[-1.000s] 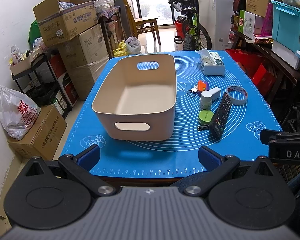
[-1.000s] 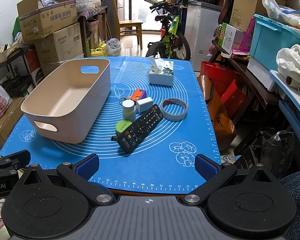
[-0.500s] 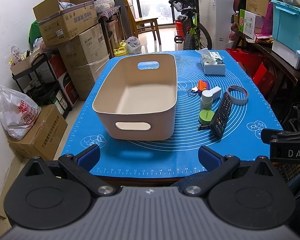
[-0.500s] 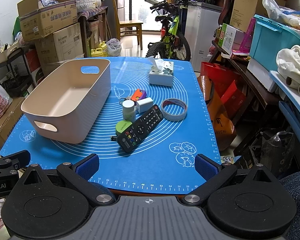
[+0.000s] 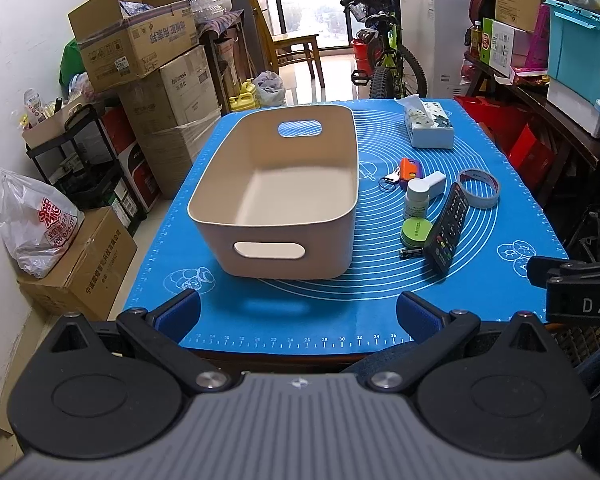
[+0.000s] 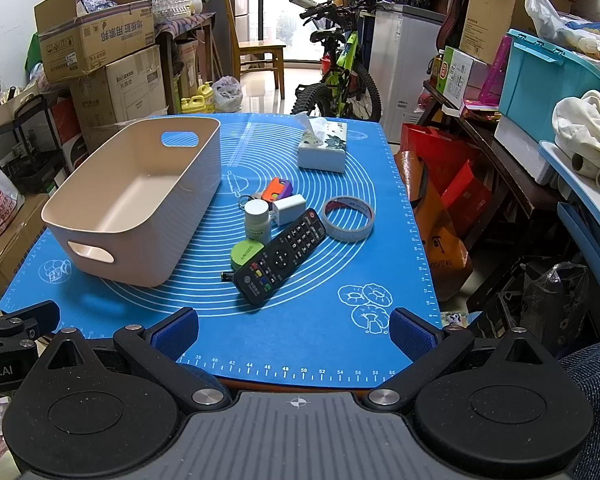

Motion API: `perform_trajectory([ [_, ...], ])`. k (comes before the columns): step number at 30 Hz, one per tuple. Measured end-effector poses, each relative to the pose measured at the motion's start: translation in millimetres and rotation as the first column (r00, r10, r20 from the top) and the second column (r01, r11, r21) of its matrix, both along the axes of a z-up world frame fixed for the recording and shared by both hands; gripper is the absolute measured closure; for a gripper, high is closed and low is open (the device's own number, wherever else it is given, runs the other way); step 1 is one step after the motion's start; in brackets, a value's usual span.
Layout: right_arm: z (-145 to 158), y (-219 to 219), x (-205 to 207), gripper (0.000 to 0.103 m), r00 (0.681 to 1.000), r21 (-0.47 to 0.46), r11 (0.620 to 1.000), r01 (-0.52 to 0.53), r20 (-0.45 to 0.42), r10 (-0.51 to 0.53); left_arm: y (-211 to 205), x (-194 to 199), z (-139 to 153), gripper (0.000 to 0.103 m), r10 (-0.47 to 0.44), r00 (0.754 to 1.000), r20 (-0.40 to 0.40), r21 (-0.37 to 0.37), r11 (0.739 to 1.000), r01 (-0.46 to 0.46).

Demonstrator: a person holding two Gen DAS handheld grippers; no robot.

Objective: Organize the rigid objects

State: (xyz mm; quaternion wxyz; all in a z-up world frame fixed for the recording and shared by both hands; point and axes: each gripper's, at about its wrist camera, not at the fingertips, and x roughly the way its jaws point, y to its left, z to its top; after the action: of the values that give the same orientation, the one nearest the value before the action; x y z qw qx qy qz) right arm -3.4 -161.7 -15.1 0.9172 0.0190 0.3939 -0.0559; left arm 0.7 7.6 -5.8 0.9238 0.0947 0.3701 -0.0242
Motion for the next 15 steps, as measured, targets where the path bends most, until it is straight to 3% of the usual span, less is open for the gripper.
perform_trajectory([
  [15, 0.3, 0.3, -0.1, 0.002, 1.000, -0.001, 1.000, 0.001, -0.001, -0.001, 1.1, 0.3, 0.4, 0.000, 0.001, 1.000, -0.003, 0.001, 1.000, -0.001],
])
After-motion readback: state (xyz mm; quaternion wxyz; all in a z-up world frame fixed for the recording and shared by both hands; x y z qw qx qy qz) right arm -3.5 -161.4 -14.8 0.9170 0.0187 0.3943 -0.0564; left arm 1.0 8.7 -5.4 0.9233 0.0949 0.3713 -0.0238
